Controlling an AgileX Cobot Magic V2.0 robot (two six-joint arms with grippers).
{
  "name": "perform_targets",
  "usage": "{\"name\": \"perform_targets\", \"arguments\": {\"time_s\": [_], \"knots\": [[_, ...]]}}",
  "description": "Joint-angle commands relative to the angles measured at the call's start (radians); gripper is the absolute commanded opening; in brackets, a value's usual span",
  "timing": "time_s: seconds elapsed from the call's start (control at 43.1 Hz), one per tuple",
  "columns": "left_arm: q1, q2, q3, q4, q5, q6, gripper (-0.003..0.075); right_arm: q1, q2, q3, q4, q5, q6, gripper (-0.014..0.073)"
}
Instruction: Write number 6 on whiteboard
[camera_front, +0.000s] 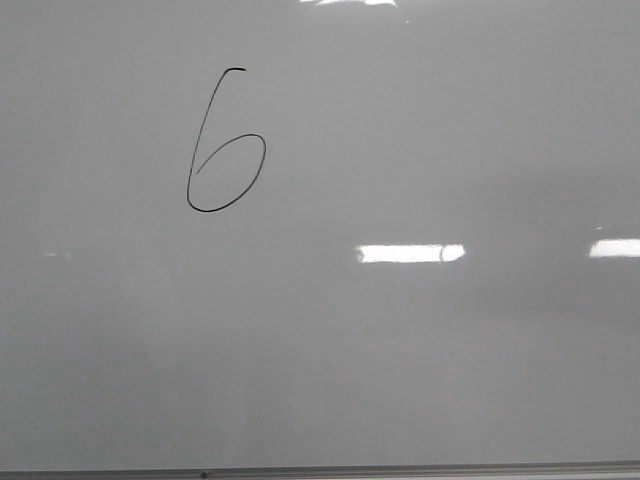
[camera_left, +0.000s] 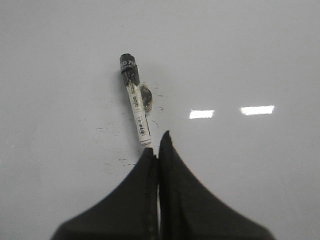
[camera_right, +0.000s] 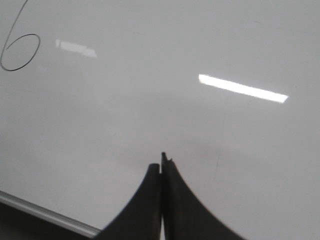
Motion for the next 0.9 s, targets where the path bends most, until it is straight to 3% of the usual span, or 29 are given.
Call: {"name": "perform_targets", "arguments": {"time_s": [0.0, 0.162, 0.255, 0.882], "knots": [[0.002, -0.014, 0.005, -0.010, -0.077, -0.008, -0.0020, -0.064, -0.078, 0.054, 0.054, -0.119, 0.002, -0.0060], [0.002, -0.014, 0.005, -0.010, -0.077, -0.008, -0.0020, -0.134, -0.225, 0.181, 0.116, -0.137, 0.001, -0.0060], [0.002, -0.014, 0.005, -0.010, -0.077, -0.008, -0.0020, -0.158, -0.216, 0.243, 0.132, -0.200, 0.000, -0.0060], [0.002, -0.014, 0.005, -0.010, -0.077, -0.008, -0.0020, -0.172, -0.218, 0.241, 0.122, -0.181, -0.007, -0.0060]]}}
